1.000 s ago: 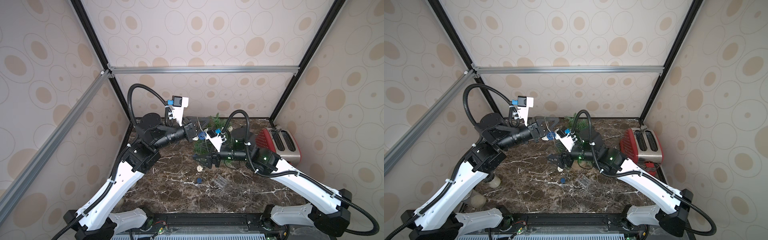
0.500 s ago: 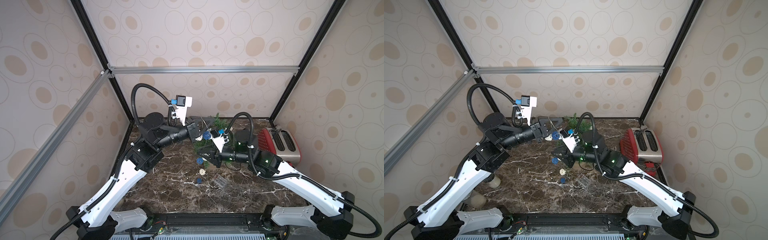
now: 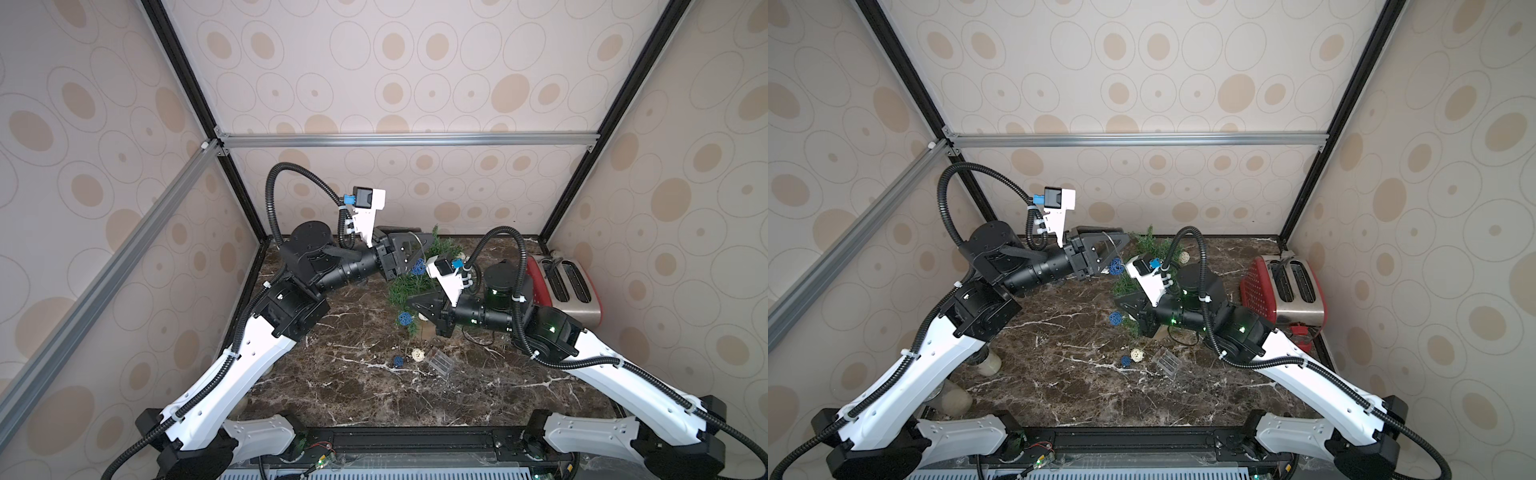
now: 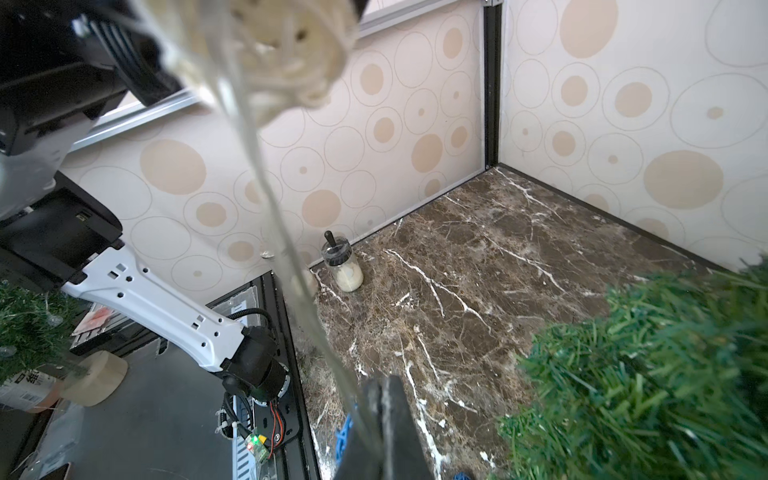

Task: Remove string lights from the small christmas tree
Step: Remove the light string from the Christmas tree.

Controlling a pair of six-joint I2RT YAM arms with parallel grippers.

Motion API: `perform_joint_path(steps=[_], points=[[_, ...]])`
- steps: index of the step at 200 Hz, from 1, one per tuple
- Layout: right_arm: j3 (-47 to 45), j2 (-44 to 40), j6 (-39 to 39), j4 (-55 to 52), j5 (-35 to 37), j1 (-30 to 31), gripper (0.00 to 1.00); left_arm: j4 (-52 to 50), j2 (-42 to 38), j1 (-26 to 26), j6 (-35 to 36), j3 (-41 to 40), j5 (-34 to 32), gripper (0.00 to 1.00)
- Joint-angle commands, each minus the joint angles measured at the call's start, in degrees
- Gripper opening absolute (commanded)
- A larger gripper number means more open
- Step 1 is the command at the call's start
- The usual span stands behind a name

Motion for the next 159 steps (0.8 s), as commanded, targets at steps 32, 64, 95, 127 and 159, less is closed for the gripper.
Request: perform_joint_path(steps=[32, 64, 95, 127, 159], points=[[5.22, -4.72, 1.03, -12.42, 9.86, 0.21, 0.00, -5.23, -1.21, -0.47, 3.94, 3.67, -5.17, 0.99], [8.56, -5.78, 0.75, -17.11, 15.08, 0.19, 0.00, -8.62, -2.77, -0.42, 7.49, 4.15, -10.26, 0.99], [13.87, -5.92, -0.83, -20.41, 20.92, 0.21, 0.00, -12.05, -4.29, -0.43, 11.08, 4.29, -16.50, 0.99], [19.81, -4.76, -3.38, -23.54, 29.35, 0.16, 0.00, -14.33, -6.04, -0.42, 14.41, 3.64, -20.46, 0.99], [25.80, -2.46, -6.31, -24.23, 36.43, 0.10, 0.00, -15.62, -7.94, -0.45, 16.85, 2.59, -24.24, 0.99]])
